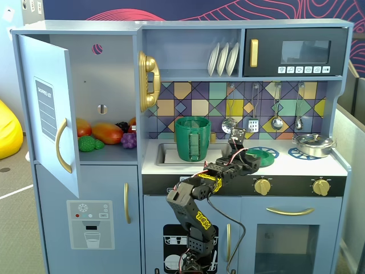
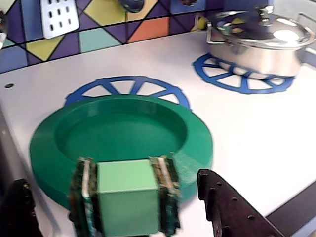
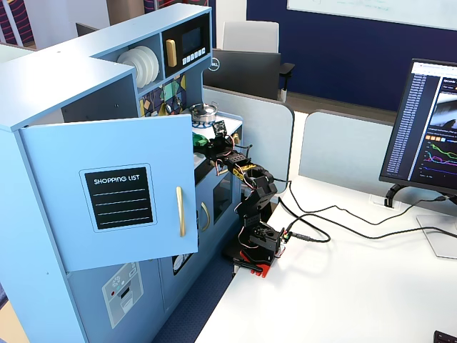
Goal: Pick up the lid from the counter and put it on the green recipient
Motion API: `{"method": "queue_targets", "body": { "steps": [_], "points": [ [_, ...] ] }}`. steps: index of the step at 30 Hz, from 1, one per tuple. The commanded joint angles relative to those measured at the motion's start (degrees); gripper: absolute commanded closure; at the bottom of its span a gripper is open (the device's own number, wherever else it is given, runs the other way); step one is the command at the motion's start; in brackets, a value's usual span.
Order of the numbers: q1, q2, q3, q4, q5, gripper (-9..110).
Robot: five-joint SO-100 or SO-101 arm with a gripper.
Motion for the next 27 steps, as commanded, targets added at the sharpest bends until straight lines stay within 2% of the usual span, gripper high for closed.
{"method": "queue_targets", "body": {
  "steps": [1, 5, 9, 19, 27],
  "points": [
    [-0.8, -0.8, -4.8, -1.7, 0.9, 70],
    [-1.5, -2.1, -5.4, -1.8, 1.2, 75],
    [-2.6, -2.5, -5.1, -2.3, 0.2, 102],
    [-3.0, -1.2, -9.9, -0.8, 1.3, 102],
    [-6.1, 3.0, -26.5, 16.6, 1.8, 102]
  ]
}}
